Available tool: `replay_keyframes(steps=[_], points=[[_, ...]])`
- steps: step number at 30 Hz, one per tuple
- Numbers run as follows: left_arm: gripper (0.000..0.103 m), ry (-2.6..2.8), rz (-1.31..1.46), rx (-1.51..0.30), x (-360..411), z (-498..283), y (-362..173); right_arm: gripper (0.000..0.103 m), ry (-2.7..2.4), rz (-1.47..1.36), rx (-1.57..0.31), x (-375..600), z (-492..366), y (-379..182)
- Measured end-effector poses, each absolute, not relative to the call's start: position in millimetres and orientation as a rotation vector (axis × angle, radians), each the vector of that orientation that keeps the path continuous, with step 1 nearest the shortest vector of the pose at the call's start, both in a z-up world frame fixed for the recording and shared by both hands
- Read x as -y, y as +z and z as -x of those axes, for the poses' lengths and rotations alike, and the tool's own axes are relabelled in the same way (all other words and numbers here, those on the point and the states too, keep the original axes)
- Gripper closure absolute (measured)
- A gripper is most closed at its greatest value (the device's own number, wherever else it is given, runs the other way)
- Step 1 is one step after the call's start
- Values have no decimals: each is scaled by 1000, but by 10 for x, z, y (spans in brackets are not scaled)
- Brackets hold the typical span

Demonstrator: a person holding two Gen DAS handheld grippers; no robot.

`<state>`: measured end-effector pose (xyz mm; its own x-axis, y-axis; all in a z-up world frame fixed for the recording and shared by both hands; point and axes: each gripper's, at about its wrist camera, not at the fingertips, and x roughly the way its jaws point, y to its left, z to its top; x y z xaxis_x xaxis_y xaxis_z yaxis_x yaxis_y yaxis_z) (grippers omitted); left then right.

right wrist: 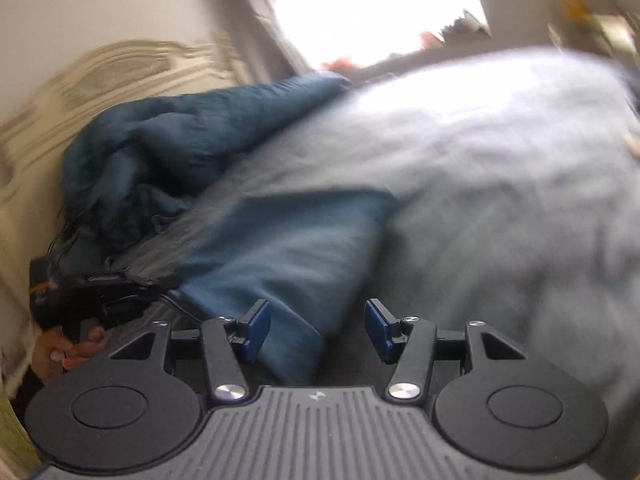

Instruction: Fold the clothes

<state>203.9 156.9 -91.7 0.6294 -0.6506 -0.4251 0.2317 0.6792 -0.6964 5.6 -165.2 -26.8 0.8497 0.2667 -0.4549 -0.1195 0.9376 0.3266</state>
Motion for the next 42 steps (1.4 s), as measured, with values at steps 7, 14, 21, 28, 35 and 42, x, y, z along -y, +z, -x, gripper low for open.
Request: replay_keyframes(steps=[7,14,21,28,35,42], points=[[89,-508,617,-726,-1539,-2006,-893,57,235,-41,-507,1117,-312,-817],[82,-459,541,-733,-1457,-2002,-771,57,304,-36,-407,1144,-65,-733],[70,-352,387,-668,-1439,-1759,-412,57,420,-141,-392,1313,226,-878],[64,-439,233,-521,-988,-1644,9,56,384,-499,-442,1979,330,-922],[64,-475,85,-633,-223,-2093,-387,56,344,-686,-557,2208,46,-1131],[65,-437,74,-637,-285,-2175,-589,75,464,-478,-504,1823,-38,-1015]])
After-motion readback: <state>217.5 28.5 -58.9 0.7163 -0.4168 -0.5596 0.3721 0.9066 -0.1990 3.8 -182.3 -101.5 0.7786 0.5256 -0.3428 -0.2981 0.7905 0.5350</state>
